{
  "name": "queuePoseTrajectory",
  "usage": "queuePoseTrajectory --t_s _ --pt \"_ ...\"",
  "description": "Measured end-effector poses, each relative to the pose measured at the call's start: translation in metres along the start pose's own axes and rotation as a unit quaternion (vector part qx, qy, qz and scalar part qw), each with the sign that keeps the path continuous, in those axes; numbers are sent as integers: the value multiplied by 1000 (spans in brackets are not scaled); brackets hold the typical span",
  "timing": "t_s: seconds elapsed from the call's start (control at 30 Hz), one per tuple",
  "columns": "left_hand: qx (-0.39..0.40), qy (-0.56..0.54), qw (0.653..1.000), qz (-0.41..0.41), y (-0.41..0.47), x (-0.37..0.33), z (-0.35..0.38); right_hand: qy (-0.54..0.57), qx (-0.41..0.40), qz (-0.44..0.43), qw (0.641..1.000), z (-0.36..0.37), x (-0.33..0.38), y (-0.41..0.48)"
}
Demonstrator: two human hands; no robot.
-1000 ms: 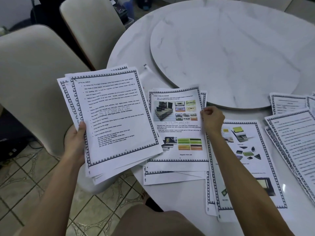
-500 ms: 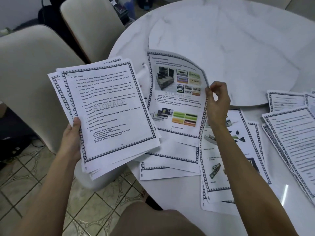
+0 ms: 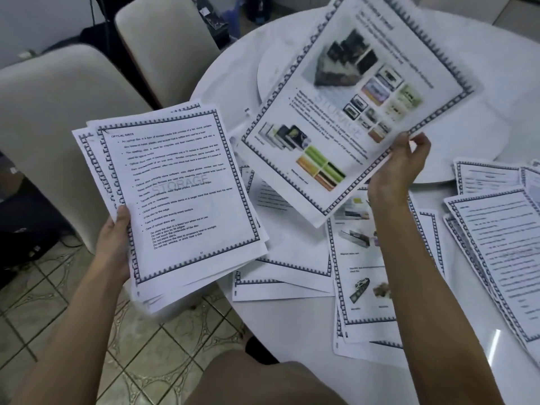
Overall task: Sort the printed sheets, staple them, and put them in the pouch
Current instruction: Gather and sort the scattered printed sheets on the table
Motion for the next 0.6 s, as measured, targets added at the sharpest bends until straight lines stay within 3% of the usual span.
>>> queuePoseTrajectory --t_s 0.13,0.23,0.4,0.6 --pt "12 4 1000 -7 -3 7 9 -110 46 58 991 -42 2 29" --pt "29 9 1000 -5 -5 12 16 -240 96 91 962 -86 -3 40" --pt "47 8 999 -20 -11 13 33 -459 116 38 880 -152 -14 39" --pt "91 -2 996 -18 -24 18 51 -558 105 15 823 -181 -23 26"
Point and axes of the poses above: each hand's wrist, its own y-axis towards the middle knuckle, its own z-axis out of the palm, x = y × z, the point moved 1 cm from there along y, towards the middle knuckle, and after that the axes turned 5 degrees about -x, right-handed, at the moved point
